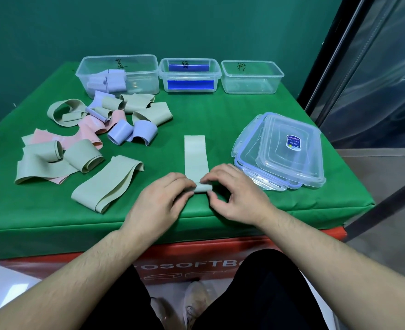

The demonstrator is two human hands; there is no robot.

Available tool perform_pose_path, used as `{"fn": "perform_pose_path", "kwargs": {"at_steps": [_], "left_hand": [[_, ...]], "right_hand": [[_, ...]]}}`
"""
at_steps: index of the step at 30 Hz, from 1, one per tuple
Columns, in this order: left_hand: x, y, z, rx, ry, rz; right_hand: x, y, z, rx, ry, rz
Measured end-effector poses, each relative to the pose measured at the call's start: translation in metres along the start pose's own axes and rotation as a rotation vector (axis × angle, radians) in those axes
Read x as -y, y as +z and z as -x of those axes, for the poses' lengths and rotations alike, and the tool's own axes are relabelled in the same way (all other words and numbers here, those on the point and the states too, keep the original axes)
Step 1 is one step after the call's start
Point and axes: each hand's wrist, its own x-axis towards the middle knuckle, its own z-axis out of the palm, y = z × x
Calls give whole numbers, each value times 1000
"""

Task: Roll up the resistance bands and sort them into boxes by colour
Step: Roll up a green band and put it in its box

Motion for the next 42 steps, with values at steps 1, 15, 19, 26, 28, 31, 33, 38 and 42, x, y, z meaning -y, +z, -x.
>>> {"fn": "perform_pose_path", "kwargs": {"at_steps": [1,15,19,26,28,31,33,38,42], "left_hand": [[0,-1,0,8,5,3],[-2,-1,-4,26,-124,3],[-2,-2,-6,11,-98,-2],[1,1,-8,-13,-96,-18],[2,1,-10,-1,-106,-38],[3,1,-14,23,-127,-48],[4,1,-15,33,-137,-37],[5,-1,-15,44,-78,-61],[10,-1,-19,46,-55,-113]], "right_hand": [[0,0,0,3,1,2],[-3,3,-3,1,65,34],[-4,5,-4,-11,71,51],[-3,4,-4,1,111,61],[-3,3,-4,-9,104,58],[-4,3,-4,-24,82,53],[-3,4,-5,-25,88,50],[-4,5,-5,-12,119,71],[-3,5,-4,-3,143,73]]}}
